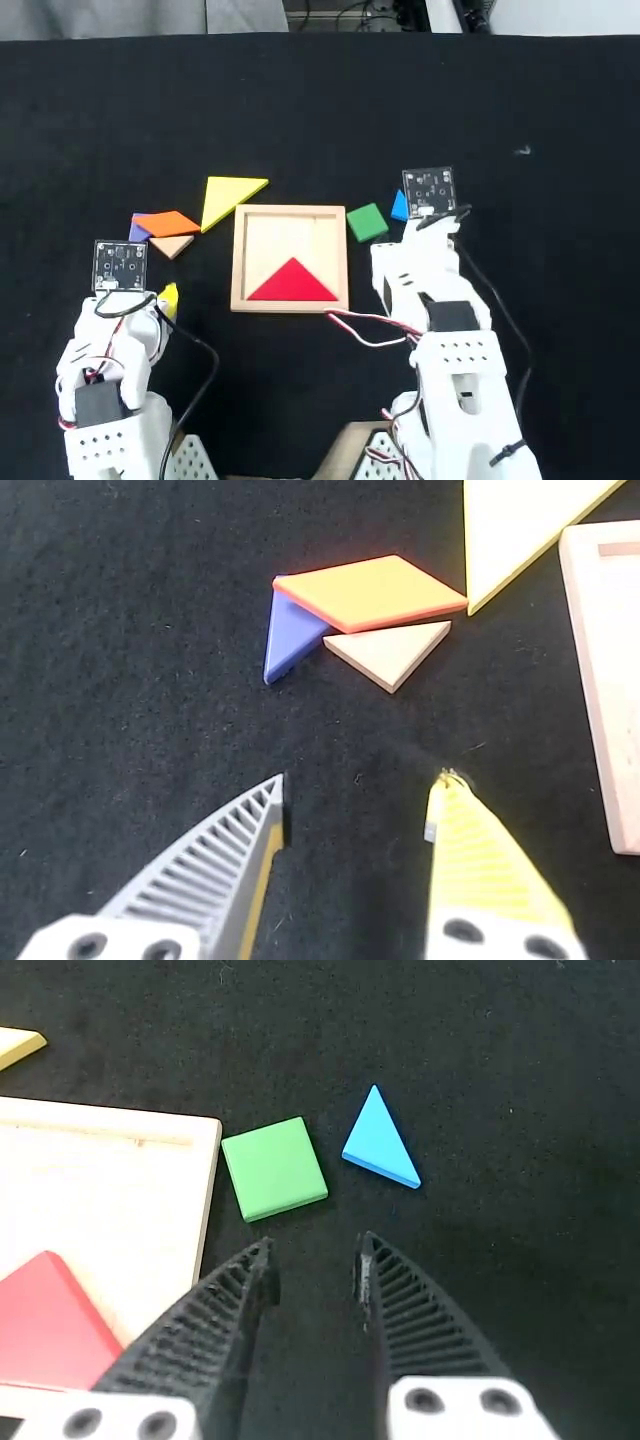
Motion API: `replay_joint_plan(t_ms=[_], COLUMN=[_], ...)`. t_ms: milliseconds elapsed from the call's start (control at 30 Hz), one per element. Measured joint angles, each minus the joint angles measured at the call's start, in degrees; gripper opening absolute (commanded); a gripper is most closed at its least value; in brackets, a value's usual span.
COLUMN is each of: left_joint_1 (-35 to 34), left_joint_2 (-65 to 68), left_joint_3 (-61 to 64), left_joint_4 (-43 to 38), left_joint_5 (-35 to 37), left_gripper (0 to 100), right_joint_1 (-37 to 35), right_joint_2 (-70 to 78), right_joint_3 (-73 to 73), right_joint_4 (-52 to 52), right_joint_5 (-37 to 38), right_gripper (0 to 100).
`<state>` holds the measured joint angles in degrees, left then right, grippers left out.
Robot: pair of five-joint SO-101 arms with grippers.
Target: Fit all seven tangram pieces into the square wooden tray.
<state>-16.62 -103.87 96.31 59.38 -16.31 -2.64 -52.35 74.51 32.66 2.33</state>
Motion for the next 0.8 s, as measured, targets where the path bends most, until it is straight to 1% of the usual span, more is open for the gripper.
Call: replay_joint_plan(t_ms=[400, 500, 633, 800], left_joint_1=[0.0, 0.0, 1.23, 6.59], left_joint_2=[0.0, 0.0, 2.29, 14.77], left_joint_3=[0.0, -0.09, -9.23, -21.54], left_joint_4=[0.0, -2.55, -5.36, -5.71], left_joint_5=[0.0, -0.09, -2.99, -4.04], left_gripper=[24, 24, 24, 23], right_joint_1=[0.0, 0.0, 0.0, 0.0], right_joint_2=[0.0, 0.0, 0.0, 0.0], right_joint_3=[0.0, 0.0, 0.62, 1.14], right_joint_4=[0.0, 0.0, -2.9, -4.13], right_joint_5=[0.0, 0.0, 0.0, -0.09], right_gripper=[13.8, 13.8, 13.8, 13.8])
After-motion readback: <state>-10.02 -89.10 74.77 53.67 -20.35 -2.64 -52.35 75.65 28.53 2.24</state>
